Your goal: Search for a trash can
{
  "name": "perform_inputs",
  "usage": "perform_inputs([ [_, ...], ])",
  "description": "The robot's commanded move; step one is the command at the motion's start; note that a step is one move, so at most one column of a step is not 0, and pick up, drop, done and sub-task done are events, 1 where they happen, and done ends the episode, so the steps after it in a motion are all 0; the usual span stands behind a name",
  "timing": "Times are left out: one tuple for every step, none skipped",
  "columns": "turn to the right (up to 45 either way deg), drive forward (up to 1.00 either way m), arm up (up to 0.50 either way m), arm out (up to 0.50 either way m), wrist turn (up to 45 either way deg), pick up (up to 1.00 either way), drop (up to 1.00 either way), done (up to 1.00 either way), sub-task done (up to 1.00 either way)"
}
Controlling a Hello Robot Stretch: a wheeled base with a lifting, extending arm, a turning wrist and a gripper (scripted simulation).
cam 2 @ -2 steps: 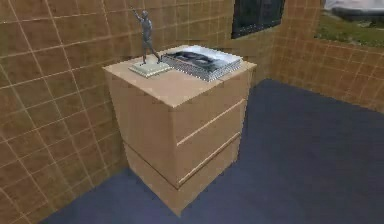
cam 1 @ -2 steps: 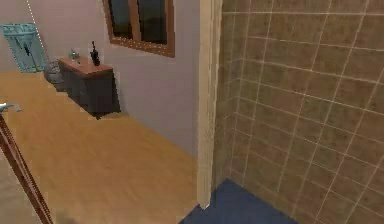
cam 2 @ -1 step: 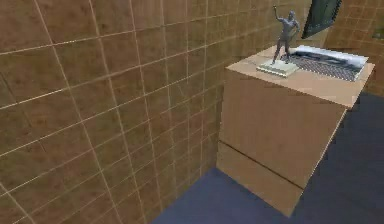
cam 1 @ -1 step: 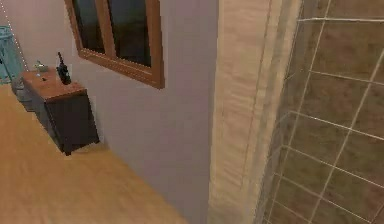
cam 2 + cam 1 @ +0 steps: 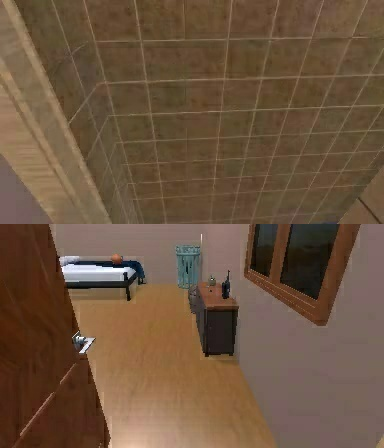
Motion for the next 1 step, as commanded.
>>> perform_inputs([
  [0.0,0.75,0.00,0.00,0.0,0.00,0.00,0.00,0.00],
])
